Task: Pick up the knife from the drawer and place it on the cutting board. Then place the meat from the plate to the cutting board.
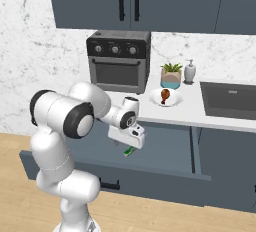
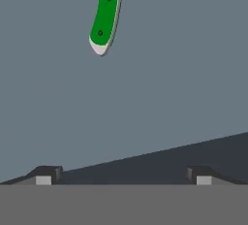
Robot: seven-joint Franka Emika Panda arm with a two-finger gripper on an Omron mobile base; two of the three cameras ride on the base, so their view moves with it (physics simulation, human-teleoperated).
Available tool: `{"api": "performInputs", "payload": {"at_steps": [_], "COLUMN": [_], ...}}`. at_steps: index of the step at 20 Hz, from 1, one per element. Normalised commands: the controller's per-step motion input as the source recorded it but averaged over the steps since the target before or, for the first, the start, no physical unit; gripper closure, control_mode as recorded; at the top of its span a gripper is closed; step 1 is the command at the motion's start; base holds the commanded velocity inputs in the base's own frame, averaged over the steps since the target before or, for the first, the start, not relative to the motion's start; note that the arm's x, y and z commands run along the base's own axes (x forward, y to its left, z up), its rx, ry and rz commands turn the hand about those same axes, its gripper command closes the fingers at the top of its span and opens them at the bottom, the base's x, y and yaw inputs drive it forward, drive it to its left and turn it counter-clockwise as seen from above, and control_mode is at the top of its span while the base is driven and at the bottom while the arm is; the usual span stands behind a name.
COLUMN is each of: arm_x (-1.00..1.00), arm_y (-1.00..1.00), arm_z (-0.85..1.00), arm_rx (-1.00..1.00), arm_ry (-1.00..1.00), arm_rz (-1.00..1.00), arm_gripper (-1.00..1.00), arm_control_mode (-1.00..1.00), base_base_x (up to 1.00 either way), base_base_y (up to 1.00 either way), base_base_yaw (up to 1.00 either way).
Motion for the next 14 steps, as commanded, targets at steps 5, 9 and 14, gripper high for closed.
{"api": "performInputs", "payload": {"at_steps": [5, 9, 14], "arm_x": [0.44, 0.31, 0.40], "arm_y": [0.03, -0.01, 0.00], "arm_z": [-0.33, -0.38, -0.34], "arm_rx": [-0.02, 0.00, 0.00], "arm_ry": [0.00, 0.00, 0.00], "arm_rz": [-0.07, 0.00, 0.00], "arm_gripper": [-1.00, -1.00, -1.00], "arm_control_mode": [-1.00, -1.00, -1.00], "base_base_x": [0.00, 0.00, 0.00], "base_base_y": [0.00, 0.00, 0.00], "base_base_yaw": [0.00, 0.00, 0.00]}}
